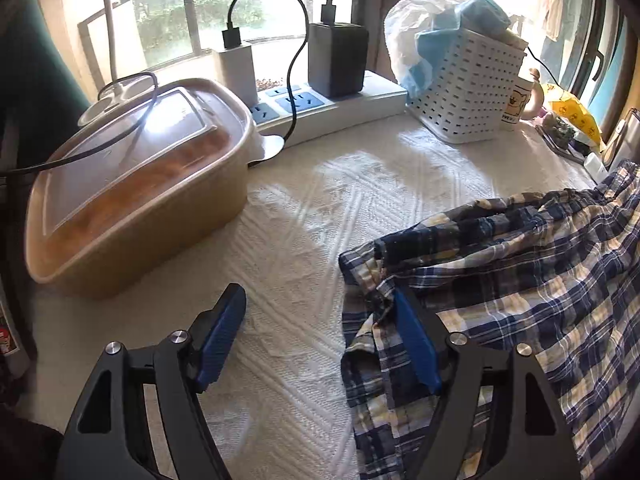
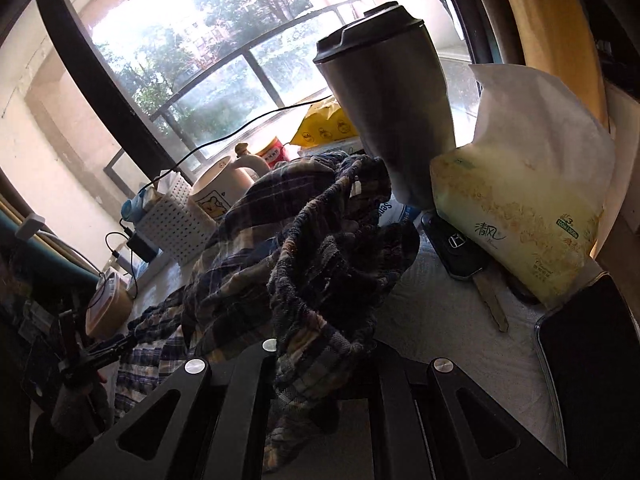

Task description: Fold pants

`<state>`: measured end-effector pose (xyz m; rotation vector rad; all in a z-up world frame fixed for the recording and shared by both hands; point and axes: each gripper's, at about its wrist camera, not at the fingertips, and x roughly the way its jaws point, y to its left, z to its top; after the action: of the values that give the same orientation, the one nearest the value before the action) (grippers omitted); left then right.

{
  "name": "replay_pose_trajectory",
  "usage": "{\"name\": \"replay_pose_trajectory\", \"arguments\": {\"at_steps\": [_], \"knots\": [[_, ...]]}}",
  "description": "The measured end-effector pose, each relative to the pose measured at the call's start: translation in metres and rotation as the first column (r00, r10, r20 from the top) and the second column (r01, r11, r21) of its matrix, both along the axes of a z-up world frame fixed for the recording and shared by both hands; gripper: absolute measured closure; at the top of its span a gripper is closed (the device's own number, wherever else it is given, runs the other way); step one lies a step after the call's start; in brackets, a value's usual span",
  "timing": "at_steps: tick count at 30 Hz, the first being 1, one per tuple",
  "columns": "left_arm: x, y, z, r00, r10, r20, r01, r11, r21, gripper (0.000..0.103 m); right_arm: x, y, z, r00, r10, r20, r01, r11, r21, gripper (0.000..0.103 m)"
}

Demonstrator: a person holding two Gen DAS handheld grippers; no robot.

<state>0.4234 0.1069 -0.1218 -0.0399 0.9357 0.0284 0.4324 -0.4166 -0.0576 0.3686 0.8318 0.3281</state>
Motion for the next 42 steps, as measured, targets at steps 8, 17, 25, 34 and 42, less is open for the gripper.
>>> {"name": "replay_pose_trajectory", "arguments": {"at_steps": [8, 17, 25, 34, 42], "knots": [[-0.042, 0.019, 0.036, 0.997, 0.051, 0.066, -0.048, 0.997, -0.053, 0.027, -0.001, -0.002, 0.003, 1.0, 0.008, 0.009, -0.008, 1.0, 0.0, 0.097], [-0.094, 0.023, 0.071, 0.99, 0.016, 0.14, 0.0, 0.993, -0.118, 0.027, -0.023, 0.044, 0.061, 0.984, 0.107, 0.14, -0.108, 0.994, -0.001, 0.097], [-0.13, 0.043, 0.089, 0.981, 0.018, 0.193, 0.014, 0.987, -0.163, 0.027, -0.051, 0.127, 0.102, 0.936, 0.277, 0.217, -0.277, 0.96, -0.032, 0.097], [-0.156, 0.063, 0.08, 0.982, 0.047, 0.185, -0.007, 0.978, -0.209, 0.027, -0.074, 0.248, 0.069, 0.881, 0.453, 0.135, -0.439, 0.89, -0.123, 0.097], [-0.167, 0.074, 0.069, 0.984, 0.07, 0.164, -0.027, 0.969, -0.246, 0.027, -0.091, 0.343, 0.007, 0.84, 0.543, -0.002, -0.53, 0.819, -0.221, 0.096]]}}
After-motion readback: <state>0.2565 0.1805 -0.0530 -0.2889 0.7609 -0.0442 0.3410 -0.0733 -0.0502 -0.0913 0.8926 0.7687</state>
